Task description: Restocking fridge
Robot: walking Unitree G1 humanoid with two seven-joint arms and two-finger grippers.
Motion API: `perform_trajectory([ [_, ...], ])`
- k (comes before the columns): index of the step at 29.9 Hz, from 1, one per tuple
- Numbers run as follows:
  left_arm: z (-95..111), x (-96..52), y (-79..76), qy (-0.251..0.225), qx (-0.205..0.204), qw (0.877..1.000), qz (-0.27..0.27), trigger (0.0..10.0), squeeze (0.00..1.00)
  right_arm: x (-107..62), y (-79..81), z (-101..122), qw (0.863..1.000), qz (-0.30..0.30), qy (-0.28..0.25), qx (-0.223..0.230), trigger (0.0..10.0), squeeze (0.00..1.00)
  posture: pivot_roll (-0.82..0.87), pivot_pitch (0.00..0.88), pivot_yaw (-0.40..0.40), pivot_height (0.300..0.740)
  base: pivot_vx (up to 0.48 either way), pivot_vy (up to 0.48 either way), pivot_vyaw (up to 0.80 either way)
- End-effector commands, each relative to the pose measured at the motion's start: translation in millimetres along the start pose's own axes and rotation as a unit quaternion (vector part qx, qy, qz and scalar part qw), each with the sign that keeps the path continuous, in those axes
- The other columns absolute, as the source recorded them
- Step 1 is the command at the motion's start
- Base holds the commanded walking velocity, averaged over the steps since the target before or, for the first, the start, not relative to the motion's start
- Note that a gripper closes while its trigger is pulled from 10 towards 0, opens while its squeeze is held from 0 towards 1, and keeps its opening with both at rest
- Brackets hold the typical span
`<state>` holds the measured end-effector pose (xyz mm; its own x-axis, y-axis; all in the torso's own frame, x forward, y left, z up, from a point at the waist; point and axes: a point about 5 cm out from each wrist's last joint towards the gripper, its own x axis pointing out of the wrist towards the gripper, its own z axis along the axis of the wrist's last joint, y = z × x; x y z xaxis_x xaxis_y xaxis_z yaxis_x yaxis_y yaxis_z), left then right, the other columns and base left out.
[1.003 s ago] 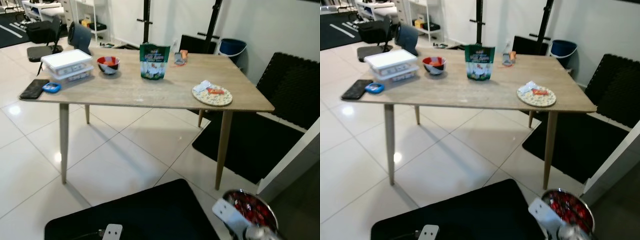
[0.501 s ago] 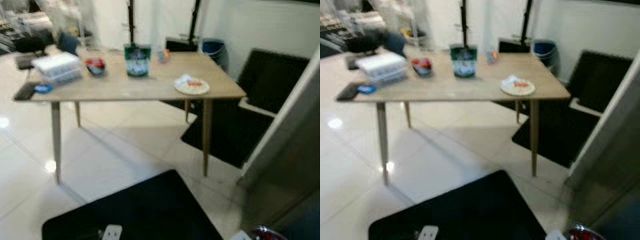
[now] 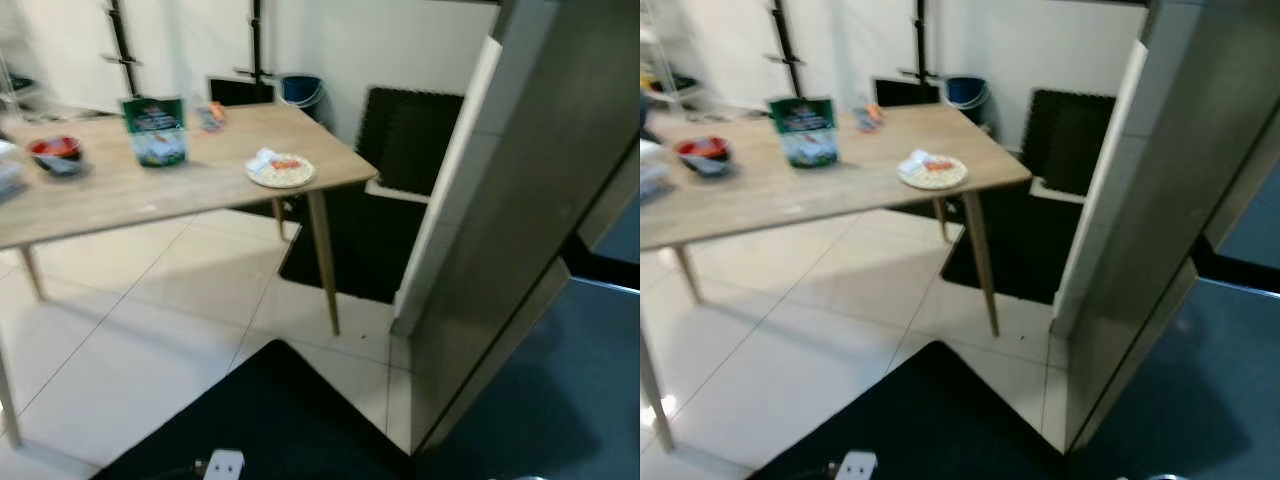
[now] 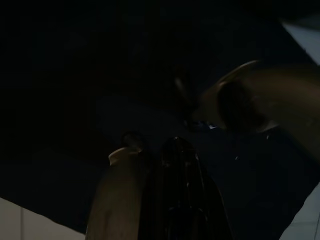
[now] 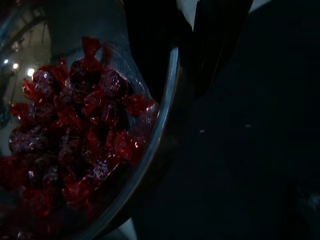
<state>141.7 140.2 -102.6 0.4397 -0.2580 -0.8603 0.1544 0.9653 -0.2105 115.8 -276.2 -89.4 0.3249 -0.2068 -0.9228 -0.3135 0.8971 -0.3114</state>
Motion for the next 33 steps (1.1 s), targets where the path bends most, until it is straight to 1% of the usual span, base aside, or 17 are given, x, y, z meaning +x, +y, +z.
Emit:
perform_trajectory([
  [1,2.5,0.6,-0.6,-0.001,0.013,1.000,0.002,10.0,0.00,-0.7,-3.5,-4.2,1.000,-0.014,0.003,0.016,10.0,0.00,-0.14,0.000,-0.022,0.740,0.000,0.000,-0.78],
  [2,2.5,0.6,-0.6,-0.001,0.013,1.000,0.002,10.0,0.00,-0.7,-3.5,-4.2,1.000,-0.014,0.003,0.016,10.0,0.00,-0.14,0.000,-0.022,0.740,0.000,0.000,-0.78],
  [6,2.2,0.5,0.1,-0.001,0.019,1.000,0.007,10.0,0.00,-0.8,-1.5,-7.8,0.999,-0.016,0.003,0.042,10.0,0.00,-0.14,0.000,-0.025,0.740,0.000,0.000,-0.78],
  [12,4.1,0.4,1.6,-0.003,0.032,0.999,0.014,10.0,0.00,-1.0,2.6,-12.3,0.999,-0.015,0.007,0.048,10.0,0.00,-0.14,0.000,-0.022,0.740,0.000,0.000,-0.78],
  [17,6.2,0.4,2.8,-0.005,0.030,0.999,0.015,10.0,0.00,-1.0,4.3,-13.9,0.999,-0.016,0.009,0.052,10.0,0.00,-0.14,0.000,-0.020,0.740,0.000,0.000,-0.78],
  [19,8.4,0.2,4.7,-0.007,0.041,0.999,0.020,10.0,0.00,-1.0,5.2,-14.9,0.998,-0.017,0.010,0.059,10.0,0.00,-0.14,0.000,-0.017,0.740,0.000,0.000,-0.78],
  [20,8.4,0.2,4.7,-0.007,0.041,0.999,0.020,10.0,0.00,-1.0,5.2,-14.9,0.998,-0.017,0.010,0.059,10.0,0.00,-0.14,0.000,-0.017,0.740,0.000,0.000,-0.78],
  [23,10.4,-0.3,8.8,-0.005,0.071,0.997,0.038,10.0,0.00,-0.8,7.6,-14.6,0.998,-0.017,0.010,0.060,10.0,0.00,-0.15,0.000,-0.012,0.740,0.000,0.000,-0.78],
  [25,10.6,-0.5,9.6,-0.005,0.080,0.996,0.043,10.0,0.00,-0.7,8.2,-14.6,0.998,-0.016,0.010,0.059,10.0,0.00,-0.15,0.000,-0.011,0.740,0.000,0.000,-0.78],
  [33,9.3,-1.3,11.6,-0.010,0.087,0.994,0.061,10.0,0.00,-0.6,10.2,-15.4,0.999,-0.014,0.013,0.050,10.0,0.00,-0.15,0.000,-0.011,0.740,0.000,0.000,-0.78],
])
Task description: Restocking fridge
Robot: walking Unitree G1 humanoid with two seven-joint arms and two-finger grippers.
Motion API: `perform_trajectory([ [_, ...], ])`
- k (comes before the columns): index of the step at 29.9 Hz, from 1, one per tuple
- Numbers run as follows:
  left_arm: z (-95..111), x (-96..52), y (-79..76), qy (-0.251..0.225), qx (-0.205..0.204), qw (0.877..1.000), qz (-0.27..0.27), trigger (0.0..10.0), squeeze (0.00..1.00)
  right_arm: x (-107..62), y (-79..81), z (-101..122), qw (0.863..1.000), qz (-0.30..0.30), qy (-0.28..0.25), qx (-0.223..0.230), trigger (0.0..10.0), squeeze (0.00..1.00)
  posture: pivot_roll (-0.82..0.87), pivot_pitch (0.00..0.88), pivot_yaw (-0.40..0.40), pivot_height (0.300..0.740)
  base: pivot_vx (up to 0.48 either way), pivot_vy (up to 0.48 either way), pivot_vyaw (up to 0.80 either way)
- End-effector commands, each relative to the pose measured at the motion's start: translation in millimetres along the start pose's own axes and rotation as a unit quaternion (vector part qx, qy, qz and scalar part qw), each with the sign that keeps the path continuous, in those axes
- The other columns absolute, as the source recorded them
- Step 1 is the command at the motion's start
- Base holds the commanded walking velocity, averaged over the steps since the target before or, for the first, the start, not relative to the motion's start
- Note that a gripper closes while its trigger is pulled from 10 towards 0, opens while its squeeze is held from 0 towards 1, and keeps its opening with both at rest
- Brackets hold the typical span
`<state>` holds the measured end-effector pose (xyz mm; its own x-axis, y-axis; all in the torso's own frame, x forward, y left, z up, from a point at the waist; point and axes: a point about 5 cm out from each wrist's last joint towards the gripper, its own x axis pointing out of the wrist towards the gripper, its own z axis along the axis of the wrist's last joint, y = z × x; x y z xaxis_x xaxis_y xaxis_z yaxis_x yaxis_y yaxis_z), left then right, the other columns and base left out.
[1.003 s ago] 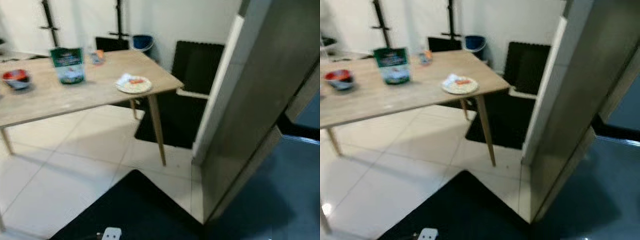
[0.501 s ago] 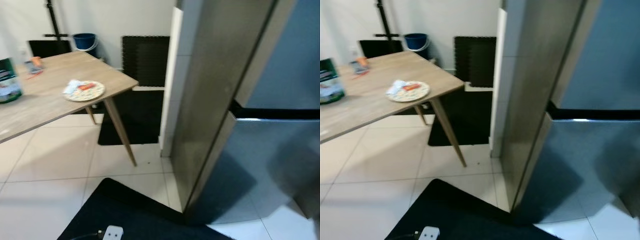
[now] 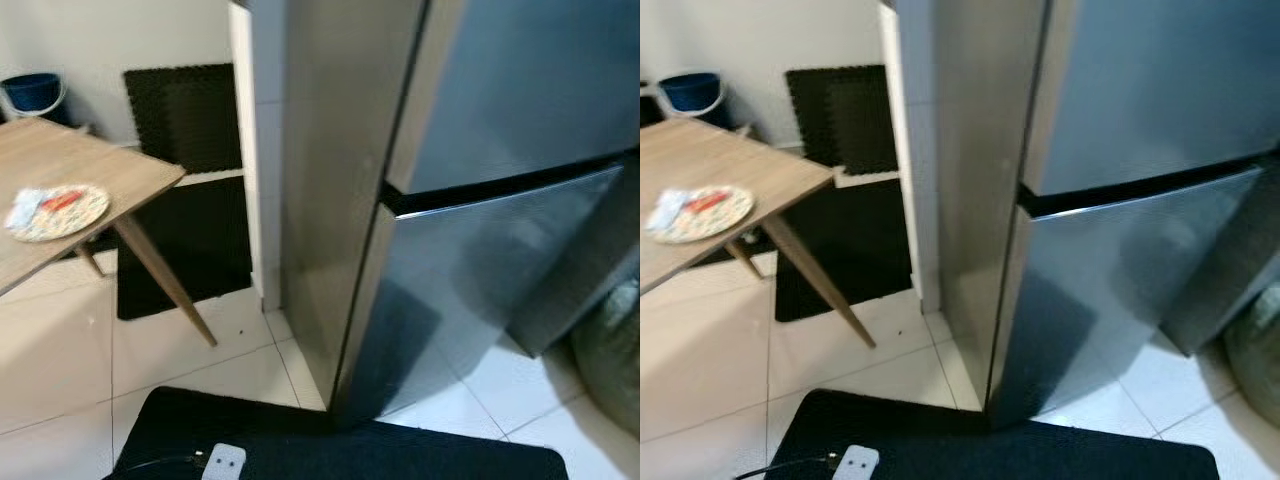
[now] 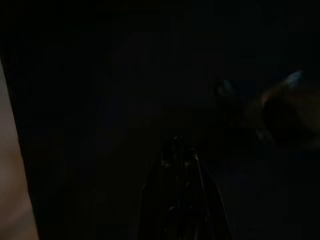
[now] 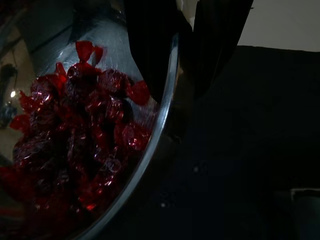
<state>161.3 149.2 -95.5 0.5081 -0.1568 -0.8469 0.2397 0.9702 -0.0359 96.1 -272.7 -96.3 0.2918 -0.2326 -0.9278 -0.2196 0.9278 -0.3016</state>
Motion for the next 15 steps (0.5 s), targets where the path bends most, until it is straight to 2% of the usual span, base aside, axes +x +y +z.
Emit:
perform_trajectory([
  [1,-11.2,-2.1,0.2,0.016,0.009,1.000,0.008,10.0,0.00,0.1,-0.9,2.7,1.000,-0.007,-0.007,0.000,10.0,0.00,-0.15,0.000,-0.011,0.740,0.000,0.000,-0.78],
  [15,-9.8,-2.1,1.1,0.007,0.001,1.000,0.014,10.0,0.00,0.6,0.3,7.8,1.000,-0.005,-0.013,-0.006,10.0,0.00,-0.14,0.000,-0.018,0.740,0.000,0.000,-0.78],
])
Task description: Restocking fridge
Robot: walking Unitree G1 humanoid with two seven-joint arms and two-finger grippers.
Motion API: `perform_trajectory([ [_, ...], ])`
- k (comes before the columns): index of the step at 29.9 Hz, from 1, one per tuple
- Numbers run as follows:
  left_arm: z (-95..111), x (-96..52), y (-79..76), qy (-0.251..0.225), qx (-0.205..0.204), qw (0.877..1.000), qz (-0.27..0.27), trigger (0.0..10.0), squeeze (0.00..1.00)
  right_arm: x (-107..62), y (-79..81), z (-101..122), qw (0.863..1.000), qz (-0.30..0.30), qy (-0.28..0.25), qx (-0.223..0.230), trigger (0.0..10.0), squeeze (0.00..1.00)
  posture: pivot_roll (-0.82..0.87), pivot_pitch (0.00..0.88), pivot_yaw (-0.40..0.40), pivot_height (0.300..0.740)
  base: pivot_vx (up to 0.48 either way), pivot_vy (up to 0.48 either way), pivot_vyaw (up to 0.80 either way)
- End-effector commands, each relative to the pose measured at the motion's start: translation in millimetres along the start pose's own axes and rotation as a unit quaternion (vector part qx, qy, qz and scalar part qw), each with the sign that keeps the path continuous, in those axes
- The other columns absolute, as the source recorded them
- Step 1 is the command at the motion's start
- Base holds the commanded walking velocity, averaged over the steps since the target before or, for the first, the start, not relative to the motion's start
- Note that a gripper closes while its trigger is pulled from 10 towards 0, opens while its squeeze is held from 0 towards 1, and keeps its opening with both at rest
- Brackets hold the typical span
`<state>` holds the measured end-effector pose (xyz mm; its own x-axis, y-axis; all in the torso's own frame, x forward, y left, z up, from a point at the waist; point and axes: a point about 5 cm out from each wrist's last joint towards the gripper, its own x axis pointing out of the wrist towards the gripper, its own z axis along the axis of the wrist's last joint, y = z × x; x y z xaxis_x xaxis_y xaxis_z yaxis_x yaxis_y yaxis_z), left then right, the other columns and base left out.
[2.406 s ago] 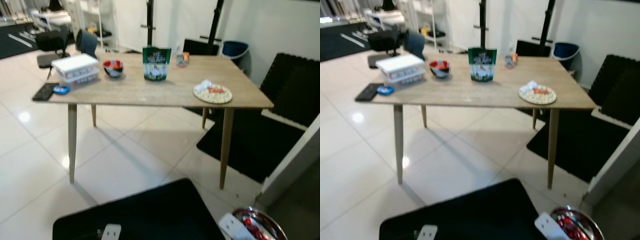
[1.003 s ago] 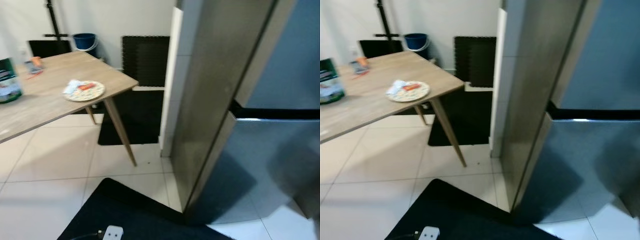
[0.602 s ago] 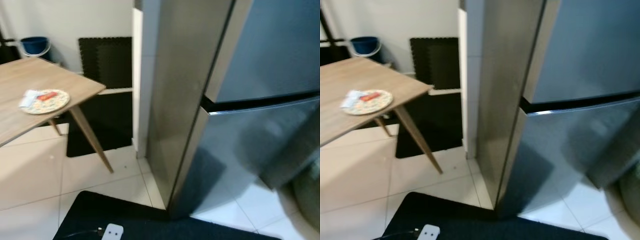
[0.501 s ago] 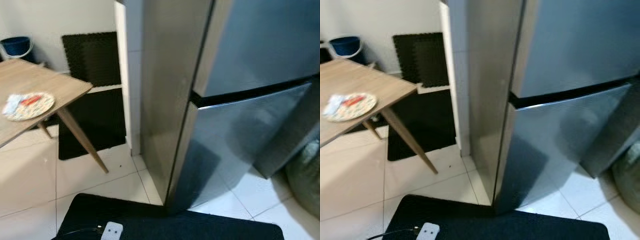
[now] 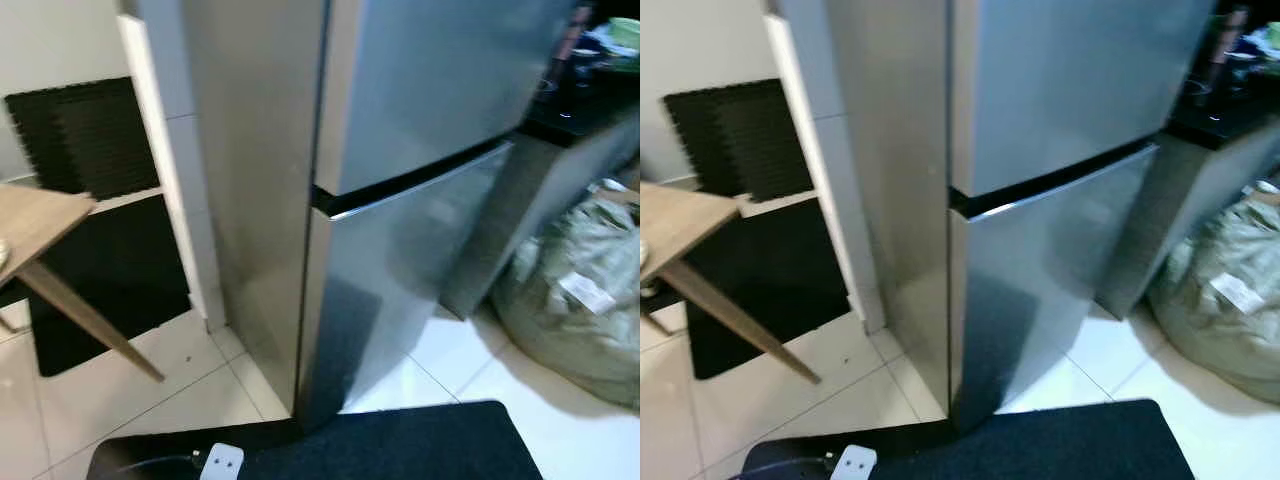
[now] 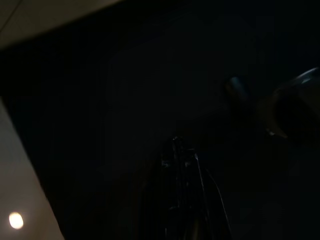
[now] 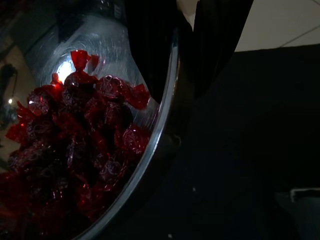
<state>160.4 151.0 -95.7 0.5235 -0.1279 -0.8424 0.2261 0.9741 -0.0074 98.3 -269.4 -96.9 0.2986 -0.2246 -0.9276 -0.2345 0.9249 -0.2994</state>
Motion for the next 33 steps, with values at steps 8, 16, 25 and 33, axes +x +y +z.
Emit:
perform_trajectory([
  [8,-6.4,-1.2,-0.7,0.009,-0.006,1.000,-0.005,10.0,0.00,0.3,-2.4,5.8,1.000,-0.009,-0.010,0.000,10.0,0.00,-0.14,0.000,-0.018,0.740,0.000,0.000,-0.78],
  [16,-6.7,-1.2,-1.0,0.010,-0.007,1.000,-0.007,10.0,0.00,0.4,-1.5,6.3,1.000,-0.008,-0.010,-0.001,10.0,0.00,-0.14,0.000,-0.018,0.740,0.000,0.000,-0.78],
  [25,-7.5,-1.7,2.0,0.013,-0.020,1.000,-0.008,10.0,0.00,0.6,0.5,10.3,1.000,-0.006,-0.023,0.007,10.0,0.00,-0.14,0.000,-0.018,0.740,0.000,0.000,-0.60],
  [33,-8.6,-2.0,4.7,0.019,-0.027,0.999,-0.005,10.0,0.00,0.7,1.5,14.1,0.999,0.000,-0.032,0.000,10.0,0.00,-0.14,0.000,-0.018,0.740,0.000,-0.235,0.00],
])
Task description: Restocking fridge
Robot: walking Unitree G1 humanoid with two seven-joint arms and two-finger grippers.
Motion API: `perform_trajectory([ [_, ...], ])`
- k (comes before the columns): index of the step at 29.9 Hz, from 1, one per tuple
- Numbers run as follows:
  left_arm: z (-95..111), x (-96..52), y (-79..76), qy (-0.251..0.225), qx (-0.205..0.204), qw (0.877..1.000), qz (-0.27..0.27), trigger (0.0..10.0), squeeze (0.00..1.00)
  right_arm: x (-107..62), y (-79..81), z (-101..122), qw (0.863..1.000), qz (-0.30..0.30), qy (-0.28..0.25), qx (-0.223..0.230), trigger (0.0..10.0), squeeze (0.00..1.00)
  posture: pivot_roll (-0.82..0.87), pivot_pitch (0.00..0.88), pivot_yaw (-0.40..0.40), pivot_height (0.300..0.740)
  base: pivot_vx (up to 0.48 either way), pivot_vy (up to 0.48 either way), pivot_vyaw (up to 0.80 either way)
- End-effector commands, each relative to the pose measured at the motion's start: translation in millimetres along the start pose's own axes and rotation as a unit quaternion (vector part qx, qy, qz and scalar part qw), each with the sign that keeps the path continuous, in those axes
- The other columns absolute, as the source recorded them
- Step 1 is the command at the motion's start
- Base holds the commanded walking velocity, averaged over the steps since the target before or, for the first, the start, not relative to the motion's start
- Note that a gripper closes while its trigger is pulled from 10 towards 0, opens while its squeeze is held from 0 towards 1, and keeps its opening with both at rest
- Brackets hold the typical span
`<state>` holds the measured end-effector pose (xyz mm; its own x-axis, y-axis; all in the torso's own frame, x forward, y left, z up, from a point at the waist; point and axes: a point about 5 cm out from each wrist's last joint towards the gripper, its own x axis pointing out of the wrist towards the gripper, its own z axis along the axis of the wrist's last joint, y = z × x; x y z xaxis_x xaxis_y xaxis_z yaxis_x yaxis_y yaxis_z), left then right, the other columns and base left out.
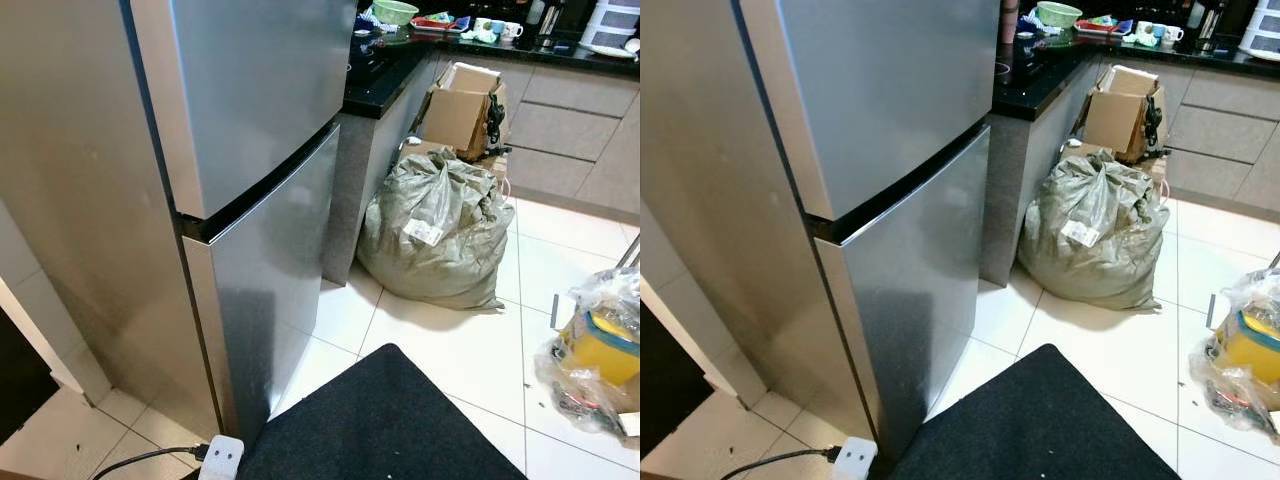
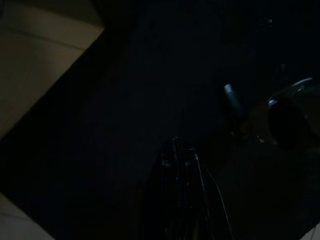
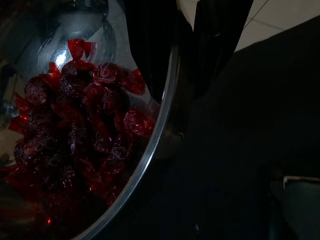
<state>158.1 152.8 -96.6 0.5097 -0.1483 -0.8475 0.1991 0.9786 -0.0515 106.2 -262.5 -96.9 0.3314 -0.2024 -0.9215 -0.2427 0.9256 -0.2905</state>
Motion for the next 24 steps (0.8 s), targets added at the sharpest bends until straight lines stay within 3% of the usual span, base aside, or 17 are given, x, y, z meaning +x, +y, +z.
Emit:
perform_trajectory([
  [1,-5.7,-1.3,3.7,0.013,-0.003,1.000,0.007,10.0,0.00,0.0,-3.1,4.6,1.000,-0.006,-0.013,0.002,10.0,0.00,-0.14,0.000,-0.018,0.740,0.000,-0.472,0.00],
  [5,-6.2,-1.7,5.9,0.014,0.003,1.000,0.018,10.0,0.00,0.1,-2.7,4.9,1.000,-0.004,-0.014,0.001,10.0,0.00,-0.14,0.000,-0.018,0.740,0.000,-0.472,0.00],
  [22,1.0,-3.1,20.3,-0.006,-0.025,0.998,0.049,10.0,0.00,0.4,0.2,8.1,1.000,0.008,-0.020,-0.022,10.0,0.00,-0.13,0.000,-0.026,0.740,0.000,0.000,0.00],
  [24,1.9,-3.1,20.7,-0.007,-0.022,0.999,0.049,10.0,0.00,0.4,0.1,8.9,0.999,0.009,-0.021,-0.023,10.0,0.00,-0.12,0.000,-0.026,0.740,0.000,-0.480,0.00],
])
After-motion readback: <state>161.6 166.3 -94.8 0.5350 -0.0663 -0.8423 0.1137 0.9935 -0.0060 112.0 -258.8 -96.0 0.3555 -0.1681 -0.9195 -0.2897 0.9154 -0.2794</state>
